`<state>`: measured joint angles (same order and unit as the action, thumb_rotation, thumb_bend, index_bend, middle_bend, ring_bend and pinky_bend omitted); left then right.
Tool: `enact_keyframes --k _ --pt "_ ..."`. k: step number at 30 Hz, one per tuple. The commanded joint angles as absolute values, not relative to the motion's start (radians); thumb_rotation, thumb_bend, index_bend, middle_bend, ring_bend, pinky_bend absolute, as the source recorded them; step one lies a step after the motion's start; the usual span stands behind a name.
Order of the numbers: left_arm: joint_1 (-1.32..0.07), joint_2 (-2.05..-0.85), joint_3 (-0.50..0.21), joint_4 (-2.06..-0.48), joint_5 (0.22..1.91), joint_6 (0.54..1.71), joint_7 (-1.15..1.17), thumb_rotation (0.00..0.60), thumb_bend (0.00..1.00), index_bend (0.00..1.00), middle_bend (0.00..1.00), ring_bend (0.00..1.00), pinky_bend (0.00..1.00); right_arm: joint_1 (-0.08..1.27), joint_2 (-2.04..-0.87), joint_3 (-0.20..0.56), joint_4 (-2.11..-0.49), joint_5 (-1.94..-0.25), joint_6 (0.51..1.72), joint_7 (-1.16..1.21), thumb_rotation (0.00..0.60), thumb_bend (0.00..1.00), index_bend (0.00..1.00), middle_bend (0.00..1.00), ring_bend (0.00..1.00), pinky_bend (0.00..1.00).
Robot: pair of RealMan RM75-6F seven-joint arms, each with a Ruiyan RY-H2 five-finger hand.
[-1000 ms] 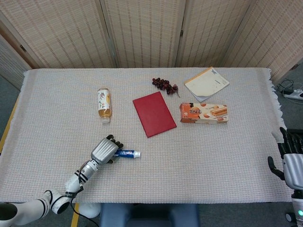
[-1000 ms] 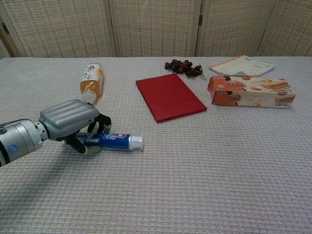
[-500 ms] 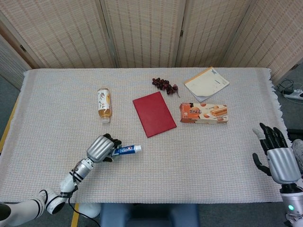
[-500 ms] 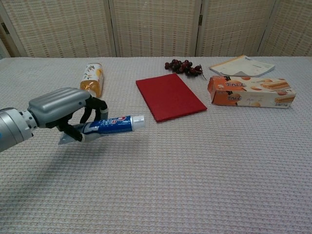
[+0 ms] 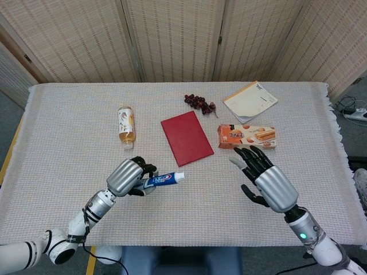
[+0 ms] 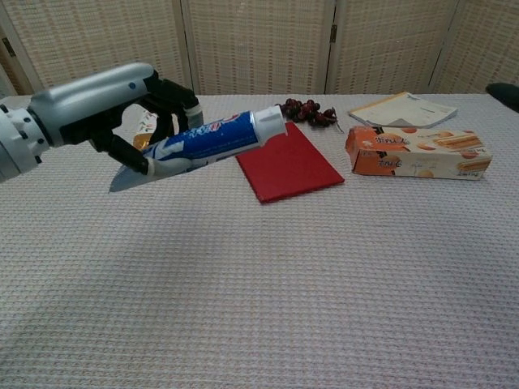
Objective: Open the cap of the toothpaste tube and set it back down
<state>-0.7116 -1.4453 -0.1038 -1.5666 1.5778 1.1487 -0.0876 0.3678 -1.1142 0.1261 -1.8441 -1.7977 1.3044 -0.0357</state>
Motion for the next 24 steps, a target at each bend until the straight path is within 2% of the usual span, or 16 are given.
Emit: enact_keyframes --k 1,11,24 --pt "-0.724 -1.388 -0.133 -1.672 1.559 1.137 -0.049 0.600 0.63 0.76 0.73 0.69 0.42 0.416 -1.147 0.142 -1.881 -1.810 1.256 -0.077 0.600 0.51 0.00 0.01 0.04 0.00" --pt "-0.735 -1.346 -0.156 -1.791 1.526 1.113 -0.036 0.600 0.65 0.78 0.74 0.70 0.42 0.496 -1.237 0.168 -1.897 -1.793 1.208 -0.139 0.600 0.51 0.00 0.00 0.00 0.00" --pt "-0.729 -1.321 -0.159 -1.832 1.525 1.120 -0.029 0.600 0.66 0.78 0.74 0.71 0.41 0.558 -1.278 0.190 -1.909 -1.741 1.174 -0.194 0.600 0.51 0.00 0.00 0.00 0.00"
